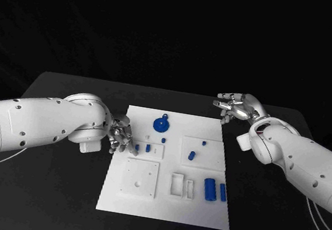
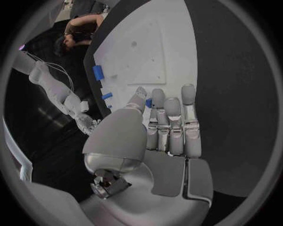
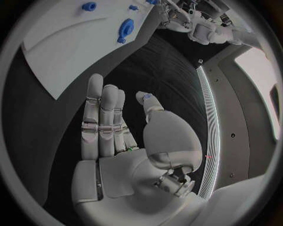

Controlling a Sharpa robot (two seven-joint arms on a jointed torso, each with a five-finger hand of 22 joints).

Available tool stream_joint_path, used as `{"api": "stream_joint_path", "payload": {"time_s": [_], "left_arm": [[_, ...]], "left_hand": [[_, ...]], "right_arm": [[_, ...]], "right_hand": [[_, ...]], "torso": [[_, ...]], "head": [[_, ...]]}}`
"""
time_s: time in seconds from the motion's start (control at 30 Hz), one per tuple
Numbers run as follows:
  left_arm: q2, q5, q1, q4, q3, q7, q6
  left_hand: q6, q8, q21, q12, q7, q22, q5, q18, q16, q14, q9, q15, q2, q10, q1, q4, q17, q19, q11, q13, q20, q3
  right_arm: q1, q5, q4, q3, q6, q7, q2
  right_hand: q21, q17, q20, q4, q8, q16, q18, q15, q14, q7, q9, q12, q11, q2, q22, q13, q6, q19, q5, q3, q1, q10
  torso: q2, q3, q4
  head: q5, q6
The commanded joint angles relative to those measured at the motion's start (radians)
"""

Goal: Assemble the parts on the task board

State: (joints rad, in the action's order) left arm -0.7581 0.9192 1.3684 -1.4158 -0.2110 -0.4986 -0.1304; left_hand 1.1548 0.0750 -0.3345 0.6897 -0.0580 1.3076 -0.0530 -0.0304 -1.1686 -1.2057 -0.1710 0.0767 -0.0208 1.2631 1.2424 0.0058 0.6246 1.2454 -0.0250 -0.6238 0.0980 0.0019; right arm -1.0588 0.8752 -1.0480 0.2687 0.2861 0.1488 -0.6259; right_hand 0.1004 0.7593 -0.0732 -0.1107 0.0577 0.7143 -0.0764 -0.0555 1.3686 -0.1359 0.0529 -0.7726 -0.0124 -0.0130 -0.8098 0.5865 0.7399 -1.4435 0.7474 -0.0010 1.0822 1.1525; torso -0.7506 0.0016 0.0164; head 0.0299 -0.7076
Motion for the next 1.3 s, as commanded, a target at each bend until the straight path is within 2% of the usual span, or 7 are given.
{"api": "stream_joint_path", "payload": {"time_s": [0.03,0.27,0.5,0.67,0.77,0.93,1.3], "left_arm": [[-0.001,0.002,-0.002,-0.005,-0.001,0.002,-0.005],[-0.008,0.033,-0.002,-0.018,-0.002,-0.008,0.047],[-0.014,0.041,-0.002,-0.034,-0.002,-0.030,0.088],[-0.015,0.043,-0.003,-0.040,-0.003,-0.047,0.092],[-0.015,0.049,-0.003,-0.042,-0.004,-0.057,0.092],[-0.016,0.053,-0.004,-0.045,-0.005,-0.062,0.083],[-0.016,0.070,-0.004,-0.056,-0.020,-0.066,0.098]], "left_hand": [[-0.002,-0.005,0.005,0.005,-0.005,0.020,0.004,-0.002,-0.001,0.002,0.000,-0.002,-0.013,-0.006,-0.009,0.013,-0.001,0.001,-0.001,0.001,-0.003,0.001],[-0.012,-0.002,0.007,0.001,-0.004,0.019,0.004,-0.002,-0.001,-0.004,-0.005,-0.001,-0.095,0.001,-0.089,0.132,-0.004,0.006,-0.001,0.007,-0.001,0.092],[0.006,0.011,0.007,0.011,0.005,0.020,-0.047,-0.006,-0.003,-0.007,-0.046,0.000,-0.034,-0.001,-0.123,0.133,-0.006,0.011,-0.005,0.007,-0.003,0.081],[-0.001,0.050,0.005,0.017,0.020,0.021,-0.080,0.000,-0.008,-0.005,-0.232,0.005,-0.024,-0.003,-0.142,0.114,-0.007,0.011,-0.012,0.008,0.002,0.069],[-0.104,0.219,-0.002,0.040,0.028,0.021,-0.135,0.005,-0.021,0.001,-0.458,0.007,-0.026,-0.018,-0.153,0.132,-0.003,0.007,-0.019,-0.006,0.006,0.069],[-0.190,0.407,-0.020,0.089,0.043,0.022,-0.157,0.007,-0.046,0.010,-0.580,0.010,-0.054,-0.041,-0.166,0.175,0.003,0.000,-0.021,-0.022,0.008,0.092],[-0.279,0.638,-0.053,0.153,0.053,0.021,-0.157,0.007,-0.076,0.019,-0.566,0.013,-0.099,-0.067,-0.175,0.267,-0.006,-0.013,-0.026,-0.010,0.010,0.128]], "right_arm": [[0.001,-0.003,0.000,0.001,-0.009,0.003,0.000],[0.001,-0.003,0.000,0.001,-0.008,0.003,-0.001],[0.001,-0.003,0.001,0.001,-0.009,0.003,0.001],[0.003,-0.003,0.002,0.001,-0.009,0.003,0.002],[0.003,-0.003,0.002,0.001,-0.009,0.003,0.002],[0.004,-0.003,0.002,0.001,-0.008,0.003,0.002],[0.004,-0.001,0.002,0.001,-0.008,0.003,0.001]], "right_hand": [[0.003,0.000,0.001,-0.001,-0.005,-0.006,0.009,0.002,-0.005,0.001,0.000,0.000,0.000,0.004,0.001,-0.001,0.006,0.007,0.005,0.005,-0.007,-0.004],[0.003,0.000,0.001,-0.001,-0.005,-0.006,0.009,0.002,-0.005,0.001,0.000,0.000,0.000,0.004,0.001,-0.001,0.006,0.007,0.005,0.005,-0.007,-0.004],[0.004,0.000,0.001,-0.004,-0.005,-0.006,0.009,0.002,-0.005,0.001,0.000,0.001,0.000,0.005,0.001,-0.001,0.005,0.007,0.006,0.007,-0.007,-0.004],[0.004,0.000,0.001,-0.004,-0.005,-0.006,0.009,0.002,-0.005,0.001,0.000,0.001,0.000,0.005,0.001,-0.001,0.005,0.007,0.006,0.007,-0.007,-0.004],[0.004,0.000,0.001,-0.004,-0.005,-0.006,0.009,0.002,-0.005,0.001,0.000,0.001,0.000,0.005,0.001,-0.001,0.005,0.007,0.006,0.007,-0.007,-0.004],[0.004,0.000,0.001,-0.006,-0.005,-0.006,0.009,0.002,-0.005,0.000,0.000,0.001,0.000,0.005,0.001,-0.001,0.003,0.007,0.008,0.008,-0.008,-0.004],[0.004,0.000,0.001,-0.006,-0.005,-0.006,0.009,0.002,-0.005,0.001,0.000,0.001,0.000,0.005,0.001,-0.001,0.003,0.007,0.010,0.009,-0.009,-0.004]], "torso": [[0.000,-0.0001,-0.0003],[0.000,0.0001,0.0001],[0.000,0.0004,-0.0008],[0.000,-0.0001,0.0003],[0.000,-0.0002,0.0003],[0.000,-0.0001,0.0006],[0.000,0.0001,0.0000]], "head": [[0.000,0.001],[0.001,0.000],[0.003,-0.001],[0.004,-0.002],[0.005,-0.001],[0.004,-0.002],[0.003,-0.004]]}}
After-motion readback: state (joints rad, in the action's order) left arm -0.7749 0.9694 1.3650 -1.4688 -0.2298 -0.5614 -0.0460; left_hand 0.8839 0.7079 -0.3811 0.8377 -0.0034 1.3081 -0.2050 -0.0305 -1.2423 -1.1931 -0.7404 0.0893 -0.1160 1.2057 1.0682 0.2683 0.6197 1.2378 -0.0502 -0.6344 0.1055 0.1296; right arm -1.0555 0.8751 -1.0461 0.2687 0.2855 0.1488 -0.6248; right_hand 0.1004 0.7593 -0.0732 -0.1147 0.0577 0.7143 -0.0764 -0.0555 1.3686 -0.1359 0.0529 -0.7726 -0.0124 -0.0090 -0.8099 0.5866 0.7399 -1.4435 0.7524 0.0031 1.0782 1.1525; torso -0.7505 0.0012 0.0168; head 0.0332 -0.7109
